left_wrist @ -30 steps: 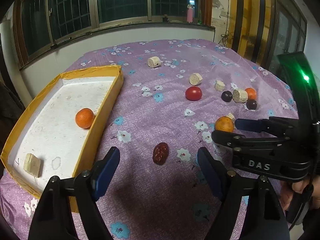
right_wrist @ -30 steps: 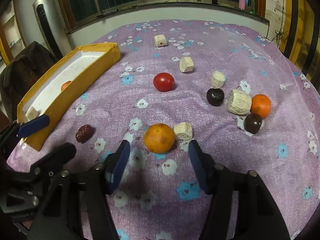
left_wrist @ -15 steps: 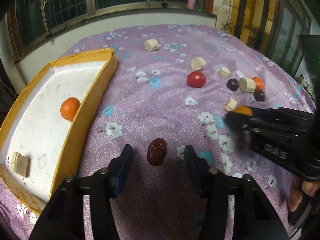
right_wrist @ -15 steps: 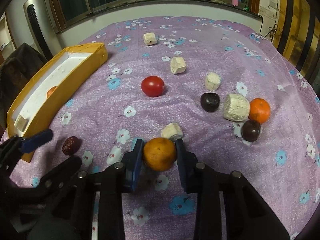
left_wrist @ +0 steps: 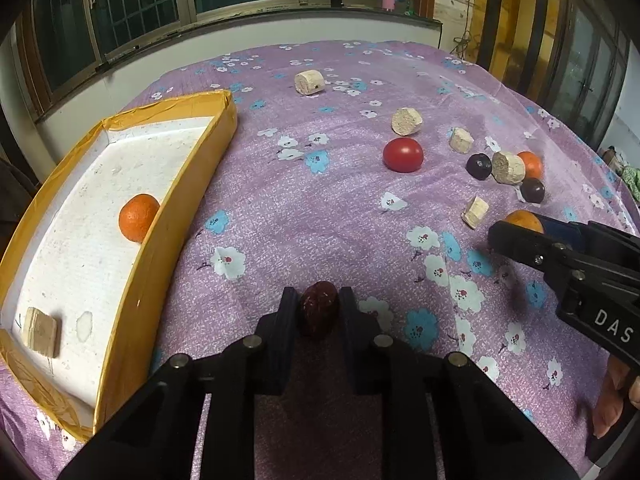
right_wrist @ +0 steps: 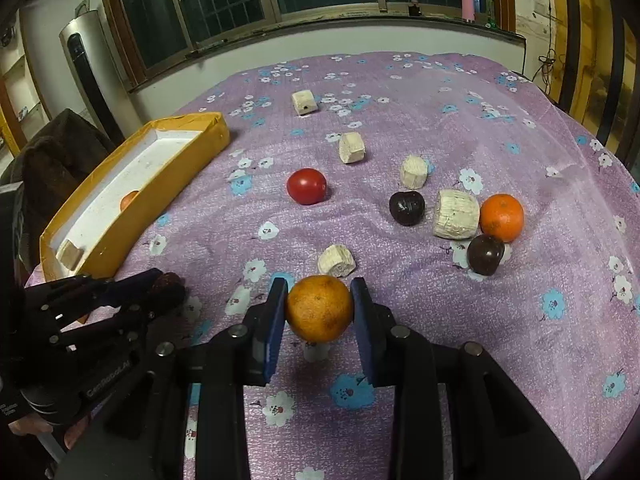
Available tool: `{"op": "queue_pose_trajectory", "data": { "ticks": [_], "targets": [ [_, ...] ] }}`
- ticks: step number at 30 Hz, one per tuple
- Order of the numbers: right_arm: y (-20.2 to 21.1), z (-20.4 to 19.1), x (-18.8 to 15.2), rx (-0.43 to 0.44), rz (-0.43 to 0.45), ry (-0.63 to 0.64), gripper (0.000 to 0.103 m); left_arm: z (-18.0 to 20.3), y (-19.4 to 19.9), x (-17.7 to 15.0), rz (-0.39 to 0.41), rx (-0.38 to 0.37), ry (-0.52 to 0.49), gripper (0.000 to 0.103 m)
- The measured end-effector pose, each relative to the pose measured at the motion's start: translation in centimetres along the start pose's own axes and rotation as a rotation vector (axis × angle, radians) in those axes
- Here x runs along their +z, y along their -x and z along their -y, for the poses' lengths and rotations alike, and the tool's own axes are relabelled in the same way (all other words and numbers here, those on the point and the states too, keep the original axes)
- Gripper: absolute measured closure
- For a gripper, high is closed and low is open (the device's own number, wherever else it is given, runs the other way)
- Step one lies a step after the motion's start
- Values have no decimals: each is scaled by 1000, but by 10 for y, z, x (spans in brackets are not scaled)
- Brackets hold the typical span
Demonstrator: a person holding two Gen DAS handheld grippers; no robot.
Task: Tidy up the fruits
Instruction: 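Carry the date and orange into the tray and open both grippers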
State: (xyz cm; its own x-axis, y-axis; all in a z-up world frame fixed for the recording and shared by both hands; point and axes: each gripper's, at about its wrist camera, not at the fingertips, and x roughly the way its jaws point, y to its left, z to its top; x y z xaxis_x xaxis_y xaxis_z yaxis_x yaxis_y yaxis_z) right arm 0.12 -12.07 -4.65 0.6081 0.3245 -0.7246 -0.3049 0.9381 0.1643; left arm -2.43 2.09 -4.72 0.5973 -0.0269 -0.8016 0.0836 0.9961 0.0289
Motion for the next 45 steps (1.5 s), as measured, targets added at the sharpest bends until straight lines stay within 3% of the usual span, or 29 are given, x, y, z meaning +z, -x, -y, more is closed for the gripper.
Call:
{"op": "queue_pose_trajectory", "data": {
  "ticks": [10,26,45],
  "targets": [
    [22,-4,1,-31,31,5,69,1,27,-2,48,19,4,84],
    [48,-27,0,-79,63,29,70,-30,70,-6,103,64,90,84],
    [49,-100,32,-13,103,130,70,-107,93,-5,134,178,252,85]
  ]
}}
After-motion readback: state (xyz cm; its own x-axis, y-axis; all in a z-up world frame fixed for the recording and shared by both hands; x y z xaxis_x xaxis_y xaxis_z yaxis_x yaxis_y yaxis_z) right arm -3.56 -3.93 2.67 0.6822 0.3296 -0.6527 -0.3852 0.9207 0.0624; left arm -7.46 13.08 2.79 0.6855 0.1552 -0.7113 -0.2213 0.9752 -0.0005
